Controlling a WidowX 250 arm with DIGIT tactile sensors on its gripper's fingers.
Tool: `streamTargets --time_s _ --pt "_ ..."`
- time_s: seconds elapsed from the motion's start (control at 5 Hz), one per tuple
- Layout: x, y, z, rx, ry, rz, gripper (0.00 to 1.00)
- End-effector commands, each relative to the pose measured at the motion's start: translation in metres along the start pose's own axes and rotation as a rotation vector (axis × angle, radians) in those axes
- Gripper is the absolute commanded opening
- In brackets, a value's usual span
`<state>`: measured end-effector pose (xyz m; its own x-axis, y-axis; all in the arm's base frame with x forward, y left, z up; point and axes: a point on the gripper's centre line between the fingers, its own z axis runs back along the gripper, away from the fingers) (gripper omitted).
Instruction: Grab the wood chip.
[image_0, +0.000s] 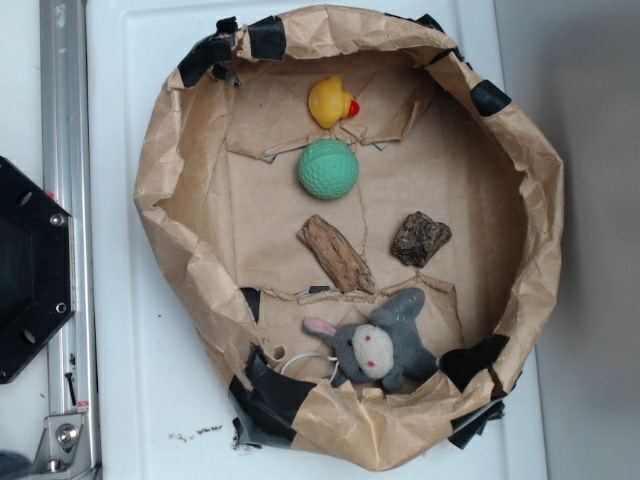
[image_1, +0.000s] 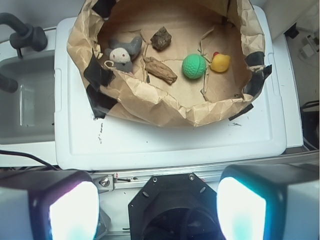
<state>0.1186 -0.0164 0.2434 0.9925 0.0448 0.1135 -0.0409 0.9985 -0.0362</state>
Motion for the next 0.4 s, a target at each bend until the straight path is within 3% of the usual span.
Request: streamTargets --time_s 0.0,0.2 --pt "0.000 0.000 0.000 0.000 0.000 0.000 1.00" --pt "0.045 0.023 -0.027 0.007 -0.250 -0.046 1.00"
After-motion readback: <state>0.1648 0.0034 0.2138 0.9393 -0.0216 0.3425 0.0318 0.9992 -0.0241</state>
